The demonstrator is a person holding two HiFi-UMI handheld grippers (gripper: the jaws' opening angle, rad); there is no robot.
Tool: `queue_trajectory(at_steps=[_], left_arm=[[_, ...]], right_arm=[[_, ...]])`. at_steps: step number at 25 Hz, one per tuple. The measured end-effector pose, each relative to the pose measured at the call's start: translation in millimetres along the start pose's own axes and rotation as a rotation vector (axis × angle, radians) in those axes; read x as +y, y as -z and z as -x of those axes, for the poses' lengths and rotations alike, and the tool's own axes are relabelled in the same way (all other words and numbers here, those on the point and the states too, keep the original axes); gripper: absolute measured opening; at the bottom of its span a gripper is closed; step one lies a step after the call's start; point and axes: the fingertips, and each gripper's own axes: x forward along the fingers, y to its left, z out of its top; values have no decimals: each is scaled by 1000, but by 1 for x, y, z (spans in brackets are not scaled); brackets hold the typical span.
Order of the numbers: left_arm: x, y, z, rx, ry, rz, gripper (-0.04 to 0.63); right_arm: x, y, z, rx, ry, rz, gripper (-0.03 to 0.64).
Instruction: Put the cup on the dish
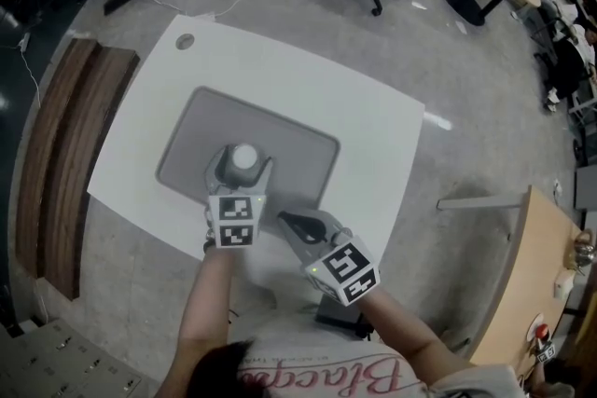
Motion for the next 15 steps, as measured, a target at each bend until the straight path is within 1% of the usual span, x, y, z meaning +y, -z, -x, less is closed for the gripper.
queue_trajectory(at_steps=[1,2,6,9,11,13,14,15], left_arm=[[0,-2,4,1,7,22,404],[1,-3,8,3,11,33,411],[1,-4,31,7,26,33,410],[-7,-4,47,1,56,38,387],[-13,-8,57,-12,63,30,346],[-16,-12,68,-19,52,24,284],[-16,-14,75,-24,38,22,234],[-15,-18,82,-39,18,22,169]], right_arm=[[-1,-1,1,-1,2,-1,2],[-1,-2,1,-4,5,-1,2],[4,-9,3,-26,6,7,2],[7,-14,6,-40,2,27,2],[7,-17,9,-49,5,40,2],[9,-23,13,-61,8,42,2],[10,-25,15,-66,10,43,2],[11,-27,17,-72,12,46,2]])
